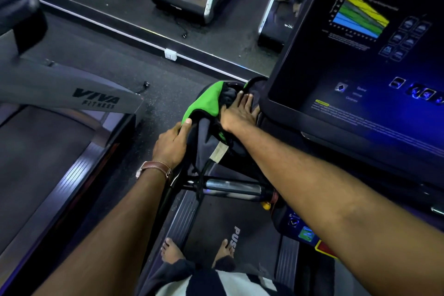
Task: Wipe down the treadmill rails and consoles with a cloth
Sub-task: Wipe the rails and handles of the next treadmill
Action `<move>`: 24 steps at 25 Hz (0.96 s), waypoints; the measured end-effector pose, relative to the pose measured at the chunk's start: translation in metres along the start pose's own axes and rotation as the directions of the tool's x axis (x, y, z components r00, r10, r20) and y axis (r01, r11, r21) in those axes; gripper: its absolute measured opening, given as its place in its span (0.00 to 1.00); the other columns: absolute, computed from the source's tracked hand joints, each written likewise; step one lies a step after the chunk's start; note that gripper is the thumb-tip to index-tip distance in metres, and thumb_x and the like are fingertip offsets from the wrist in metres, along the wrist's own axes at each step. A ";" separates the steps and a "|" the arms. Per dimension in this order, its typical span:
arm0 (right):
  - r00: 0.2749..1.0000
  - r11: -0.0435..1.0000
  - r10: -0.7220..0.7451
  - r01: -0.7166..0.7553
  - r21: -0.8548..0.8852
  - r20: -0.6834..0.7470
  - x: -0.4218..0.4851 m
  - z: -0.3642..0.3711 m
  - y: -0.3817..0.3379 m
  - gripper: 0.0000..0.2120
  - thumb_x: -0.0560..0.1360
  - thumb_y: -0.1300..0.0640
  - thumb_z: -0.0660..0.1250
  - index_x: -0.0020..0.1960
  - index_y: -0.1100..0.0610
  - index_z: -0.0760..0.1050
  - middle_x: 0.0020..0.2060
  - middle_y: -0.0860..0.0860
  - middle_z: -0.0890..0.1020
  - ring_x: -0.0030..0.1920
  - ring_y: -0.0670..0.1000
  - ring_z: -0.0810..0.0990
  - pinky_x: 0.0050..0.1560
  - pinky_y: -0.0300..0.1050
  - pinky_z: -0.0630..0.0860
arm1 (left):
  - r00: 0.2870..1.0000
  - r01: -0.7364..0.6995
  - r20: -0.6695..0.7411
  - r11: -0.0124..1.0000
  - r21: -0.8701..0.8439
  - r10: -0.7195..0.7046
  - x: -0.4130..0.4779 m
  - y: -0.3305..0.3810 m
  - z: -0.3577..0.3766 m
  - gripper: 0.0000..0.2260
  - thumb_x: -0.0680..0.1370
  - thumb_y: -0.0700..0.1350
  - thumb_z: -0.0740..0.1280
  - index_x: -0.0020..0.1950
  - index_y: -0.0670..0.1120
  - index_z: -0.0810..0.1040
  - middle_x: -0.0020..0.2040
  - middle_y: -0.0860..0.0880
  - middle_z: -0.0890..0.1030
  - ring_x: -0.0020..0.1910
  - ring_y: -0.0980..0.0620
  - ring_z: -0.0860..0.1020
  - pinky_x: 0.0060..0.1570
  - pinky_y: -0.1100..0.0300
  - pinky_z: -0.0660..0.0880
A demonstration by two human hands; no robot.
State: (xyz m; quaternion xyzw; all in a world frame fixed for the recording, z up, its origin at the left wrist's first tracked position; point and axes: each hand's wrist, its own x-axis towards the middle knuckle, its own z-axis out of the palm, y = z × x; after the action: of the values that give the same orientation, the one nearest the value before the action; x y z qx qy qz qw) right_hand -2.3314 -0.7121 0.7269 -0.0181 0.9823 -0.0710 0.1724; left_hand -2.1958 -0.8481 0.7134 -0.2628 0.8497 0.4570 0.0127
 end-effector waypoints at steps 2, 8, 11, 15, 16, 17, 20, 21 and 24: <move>0.998 0.998 -0.068 0.068 -0.007 0.001 0.006 0.001 0.001 0.34 0.82 0.46 0.47 0.80 0.60 0.38 0.80 0.55 0.41 0.79 0.53 0.36 0.75 0.61 0.38 | 1.000 0.007 0.006 1.000 0.003 -0.007 0.000 -0.001 0.001 0.25 0.78 0.67 0.50 0.63 0.54 0.76 0.62 0.41 0.78 0.62 0.40 0.74 0.59 0.50 0.69; 0.928 0.930 -0.367 0.366 -0.021 -0.060 0.014 -0.001 0.006 0.33 0.80 0.47 0.52 0.81 0.53 0.42 0.80 0.48 0.43 0.79 0.53 0.40 0.75 0.66 0.37 | 0.998 0.048 0.047 0.999 0.003 -0.048 -0.004 -0.002 0.000 0.34 0.73 0.73 0.48 0.66 0.54 0.74 0.66 0.41 0.76 0.65 0.40 0.73 0.62 0.49 0.68; 0.770 0.761 -0.637 0.627 -0.169 -0.013 0.004 0.003 0.011 0.33 0.81 0.42 0.52 0.81 0.50 0.45 0.80 0.47 0.47 0.79 0.57 0.43 0.74 0.69 0.44 | 0.994 0.099 0.045 0.994 -0.043 -0.097 -0.006 0.001 -0.001 0.31 0.76 0.70 0.52 0.62 0.48 0.77 0.63 0.39 0.77 0.61 0.39 0.74 0.59 0.50 0.69; 0.990 0.993 -0.114 0.112 -0.028 -0.086 -0.007 0.008 0.015 0.43 0.77 0.31 0.50 0.80 0.58 0.45 0.79 0.59 0.47 0.79 0.58 0.44 0.76 0.59 0.45 | 0.998 0.045 0.037 0.997 -0.065 -0.042 -0.009 -0.002 -0.003 0.26 0.79 0.66 0.53 0.63 0.49 0.76 0.63 0.40 0.77 0.63 0.41 0.74 0.56 0.54 0.67; 0.998 1.000 0.015 -0.013 0.028 -0.067 -0.006 0.005 0.008 0.45 0.77 0.30 0.49 0.80 0.63 0.46 0.79 0.61 0.48 0.79 0.57 0.43 0.76 0.56 0.44 | 1.000 0.013 0.027 0.997 -0.070 -0.011 -0.009 -0.003 -0.004 0.25 0.79 0.65 0.53 0.63 0.50 0.76 0.64 0.41 0.77 0.63 0.42 0.74 0.56 0.55 0.66; 0.995 0.992 0.093 -0.089 0.086 -0.043 -0.003 0.004 -0.002 0.46 0.78 0.31 0.49 0.79 0.66 0.46 0.79 0.61 0.49 0.79 0.56 0.42 0.76 0.55 0.42 | 1.000 -0.005 0.018 0.997 -0.071 0.007 -0.008 -0.006 -0.004 0.25 0.79 0.65 0.52 0.63 0.50 0.76 0.64 0.42 0.77 0.64 0.42 0.74 0.57 0.55 0.67; 0.985 0.974 0.173 -0.167 0.155 -0.021 0.002 0.003 -0.031 0.47 0.77 0.30 0.47 0.79 0.67 0.46 0.79 0.62 0.50 0.79 0.58 0.41 0.74 0.60 0.33 | 1.000 -0.004 -0.001 1.000 -0.002 0.004 -0.005 -0.009 -0.001 0.27 0.79 0.65 0.51 0.59 0.47 0.78 0.61 0.38 0.78 0.60 0.39 0.75 0.53 0.53 0.68; 0.989 0.978 0.148 -0.144 0.150 -0.021 0.004 0.006 -0.035 0.48 0.76 0.29 0.47 0.78 0.67 0.48 0.78 0.62 0.53 0.79 0.59 0.45 0.74 0.61 0.35 | 1.000 0.004 -0.011 1.000 0.028 -0.004 -0.003 -0.009 0.000 0.28 0.79 0.66 0.50 0.57 0.45 0.78 0.60 0.37 0.78 0.59 0.37 0.75 0.53 0.51 0.68; 0.998 0.998 -0.039 0.042 0.057 -0.053 -0.004 0.011 -0.024 0.47 0.75 0.27 0.49 0.74 0.67 0.60 0.71 0.62 0.70 0.72 0.60 0.67 0.72 0.57 0.57 | 0.999 0.014 -0.049 0.999 0.034 -0.012 -0.001 -0.007 0.000 0.30 0.79 0.65 0.50 0.55 0.43 0.79 0.58 0.35 0.79 0.57 0.36 0.75 0.53 0.49 0.70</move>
State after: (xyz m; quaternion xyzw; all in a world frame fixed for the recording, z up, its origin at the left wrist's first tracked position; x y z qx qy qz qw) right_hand -2.3238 -0.7372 0.7215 -0.0311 0.9834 -0.1033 0.1459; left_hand -2.1913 -0.8506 0.7079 -0.2790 0.8558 0.4357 -0.0006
